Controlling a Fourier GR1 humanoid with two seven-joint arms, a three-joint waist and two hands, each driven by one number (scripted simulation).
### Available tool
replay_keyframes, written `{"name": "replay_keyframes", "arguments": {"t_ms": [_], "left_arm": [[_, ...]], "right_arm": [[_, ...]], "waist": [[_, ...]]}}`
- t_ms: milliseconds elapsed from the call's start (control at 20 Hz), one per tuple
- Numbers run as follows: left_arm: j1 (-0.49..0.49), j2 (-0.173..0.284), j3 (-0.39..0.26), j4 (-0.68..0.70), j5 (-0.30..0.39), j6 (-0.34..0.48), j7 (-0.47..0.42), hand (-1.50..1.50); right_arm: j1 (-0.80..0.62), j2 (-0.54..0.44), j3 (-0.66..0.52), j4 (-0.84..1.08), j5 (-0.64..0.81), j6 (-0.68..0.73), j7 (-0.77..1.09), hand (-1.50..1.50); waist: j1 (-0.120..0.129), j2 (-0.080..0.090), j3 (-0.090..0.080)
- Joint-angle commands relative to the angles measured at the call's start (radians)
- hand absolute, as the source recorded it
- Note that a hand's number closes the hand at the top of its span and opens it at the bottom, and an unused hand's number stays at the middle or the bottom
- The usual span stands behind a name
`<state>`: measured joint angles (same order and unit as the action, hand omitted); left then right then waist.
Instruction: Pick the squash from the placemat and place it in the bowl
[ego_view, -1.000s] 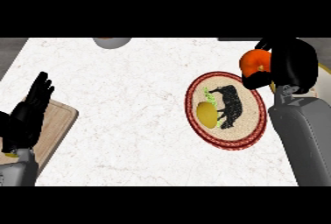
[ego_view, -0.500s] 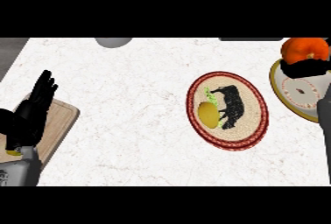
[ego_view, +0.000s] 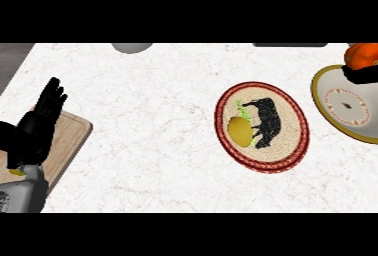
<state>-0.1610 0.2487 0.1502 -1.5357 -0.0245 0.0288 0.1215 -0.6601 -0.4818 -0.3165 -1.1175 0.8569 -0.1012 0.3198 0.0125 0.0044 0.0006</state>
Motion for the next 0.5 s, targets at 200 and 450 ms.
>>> {"name": "replay_keyframes", "arguments": {"t_ms": [200,450], "left_arm": [[-0.037,-0.009,-0.014,0.002,-0.013,-0.002,0.021,0.0],[-0.033,-0.004,-0.009,0.01,-0.006,-0.012,0.015,0.0]], "right_arm": [[-0.128,-0.088,-0.091,0.483,-0.025,-0.197,-0.291,1.5],[-0.097,-0.163,-0.05,0.635,0.066,-0.085,-0.153,1.5]], "waist": [[0.014,0.006,0.001],[0.026,0.017,0.0]]}}
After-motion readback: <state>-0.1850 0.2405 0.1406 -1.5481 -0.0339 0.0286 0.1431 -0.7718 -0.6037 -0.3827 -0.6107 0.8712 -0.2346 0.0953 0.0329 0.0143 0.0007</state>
